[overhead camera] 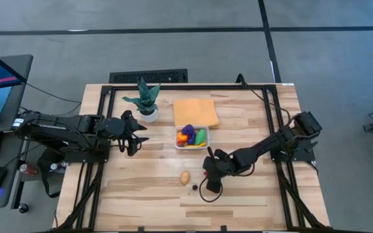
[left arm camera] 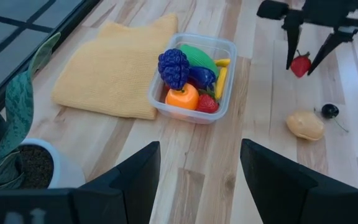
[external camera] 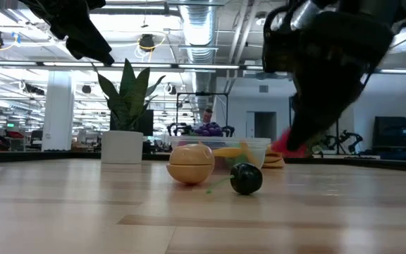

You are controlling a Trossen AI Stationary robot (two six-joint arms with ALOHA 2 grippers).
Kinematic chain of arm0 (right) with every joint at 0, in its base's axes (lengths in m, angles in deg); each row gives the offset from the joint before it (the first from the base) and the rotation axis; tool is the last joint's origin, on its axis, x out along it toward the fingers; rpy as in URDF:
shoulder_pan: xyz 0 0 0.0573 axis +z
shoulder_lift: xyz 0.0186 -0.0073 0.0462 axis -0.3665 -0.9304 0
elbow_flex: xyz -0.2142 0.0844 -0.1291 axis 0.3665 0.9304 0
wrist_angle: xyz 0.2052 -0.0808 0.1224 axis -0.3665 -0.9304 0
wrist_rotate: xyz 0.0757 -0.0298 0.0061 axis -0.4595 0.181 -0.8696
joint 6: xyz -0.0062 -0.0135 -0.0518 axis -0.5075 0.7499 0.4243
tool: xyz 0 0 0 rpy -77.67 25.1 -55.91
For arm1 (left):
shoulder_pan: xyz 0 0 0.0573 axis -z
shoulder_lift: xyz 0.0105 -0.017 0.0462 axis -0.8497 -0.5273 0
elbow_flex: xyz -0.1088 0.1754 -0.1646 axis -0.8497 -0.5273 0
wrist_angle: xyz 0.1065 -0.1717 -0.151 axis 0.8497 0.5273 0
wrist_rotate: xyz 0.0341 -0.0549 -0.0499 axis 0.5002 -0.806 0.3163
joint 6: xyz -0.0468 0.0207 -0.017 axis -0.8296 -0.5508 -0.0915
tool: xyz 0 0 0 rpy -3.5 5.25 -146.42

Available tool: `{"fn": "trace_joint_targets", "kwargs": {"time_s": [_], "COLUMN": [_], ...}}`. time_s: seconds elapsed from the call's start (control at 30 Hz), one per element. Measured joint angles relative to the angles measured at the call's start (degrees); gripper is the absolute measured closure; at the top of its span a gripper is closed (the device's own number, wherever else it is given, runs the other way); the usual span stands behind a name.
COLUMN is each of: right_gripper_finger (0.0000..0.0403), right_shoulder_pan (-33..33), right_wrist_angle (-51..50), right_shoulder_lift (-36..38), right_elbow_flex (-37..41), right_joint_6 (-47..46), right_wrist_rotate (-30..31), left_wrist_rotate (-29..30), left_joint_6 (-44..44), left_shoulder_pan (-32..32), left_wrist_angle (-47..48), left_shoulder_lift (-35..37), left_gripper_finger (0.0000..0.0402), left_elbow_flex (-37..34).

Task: Pick and placing Produce into tupperware
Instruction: Put the red strawberry into the transparent bin

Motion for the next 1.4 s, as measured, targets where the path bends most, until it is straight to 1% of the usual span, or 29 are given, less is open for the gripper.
{"fn": "trace_joint_targets", "kwargs": {"time_s": [0.27,0.57,0.73,0.87,1.1,1.4], "right_gripper_finger": [0.0245,0.0259,0.025,0.0246,0.0257,0.0245], "right_shoulder_pan": [-1.98,-5.63,-8.2,-10.72,-15.0,-19.57], "right_wrist_angle": [-0.04,0.44,0.36,0.36,0.42,-0.78], "right_shoulder_lift": [6.61,14.58,17.14,17.56,17.3,15.11], "right_elbow_flex": [0.0,0.0,0.0,0.0,0.0,0.01], "right_joint_6": [0.6,4.92,7.95,10.21,13.73,14.17], "right_wrist_rotate": [3.65,8.21,9.54,9.54,9.53,9.31], "left_wrist_rotate": [0.02,0.11,0.48,1.29,1.49,1.51], "left_joint_6": [1.0,1.21,1.26,1.28,1.28,0.86], "left_shoulder_pan": [0.0,-0.01,-0.02,-0.02,-0.01,-0.01], "left_wrist_angle": [-0.61,-0.81,-0.81,-0.81,-1.56,-1.92], "left_shoulder_lift": [0.0,0.0,0.0,0.0,0.0,0.0], "left_gripper_finger": [0.0189,0.0189,0.0189,0.0189,0.0189,0.0189], "left_elbow_flex": [0.02,0.01,0.02,0.0,0.0,0.02]}}
